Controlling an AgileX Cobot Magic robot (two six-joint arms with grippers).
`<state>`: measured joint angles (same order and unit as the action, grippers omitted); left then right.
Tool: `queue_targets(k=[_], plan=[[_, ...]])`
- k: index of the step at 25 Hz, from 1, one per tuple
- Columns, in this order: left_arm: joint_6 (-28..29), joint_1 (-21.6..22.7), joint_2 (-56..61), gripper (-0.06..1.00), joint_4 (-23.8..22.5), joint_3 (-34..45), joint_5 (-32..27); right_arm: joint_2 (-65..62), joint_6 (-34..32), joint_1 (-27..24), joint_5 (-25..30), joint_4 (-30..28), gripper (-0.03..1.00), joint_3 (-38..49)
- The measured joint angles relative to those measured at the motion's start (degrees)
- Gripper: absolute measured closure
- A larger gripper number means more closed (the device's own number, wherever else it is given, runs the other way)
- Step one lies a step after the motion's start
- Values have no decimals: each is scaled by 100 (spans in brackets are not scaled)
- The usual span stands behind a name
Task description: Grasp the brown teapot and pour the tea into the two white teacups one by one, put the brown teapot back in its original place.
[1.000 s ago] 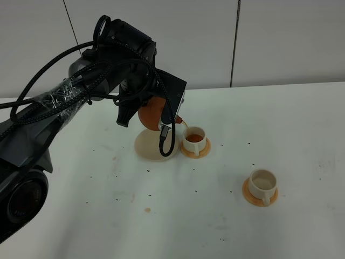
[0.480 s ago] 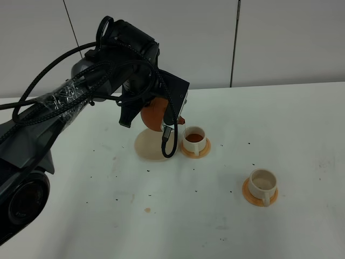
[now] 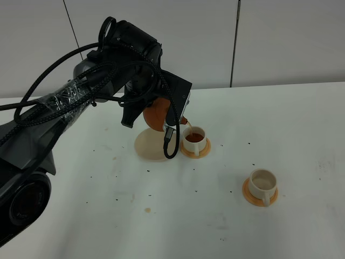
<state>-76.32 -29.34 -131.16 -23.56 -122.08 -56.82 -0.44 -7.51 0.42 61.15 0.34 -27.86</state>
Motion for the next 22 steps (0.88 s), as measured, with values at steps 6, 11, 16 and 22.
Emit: queue_targets(k=[6,11,16,22], plan=[[0,0,0,77,0,0,0,0,0,0,0,0,74,0],[0,0,0,77,0,0,0,0,0,0,0,0,74,0],[0,0,0,77,0,0,0,0,0,0,0,0,74,0],[0,0,0,77,-23,0,11,0,0,0,0,0,74,0]])
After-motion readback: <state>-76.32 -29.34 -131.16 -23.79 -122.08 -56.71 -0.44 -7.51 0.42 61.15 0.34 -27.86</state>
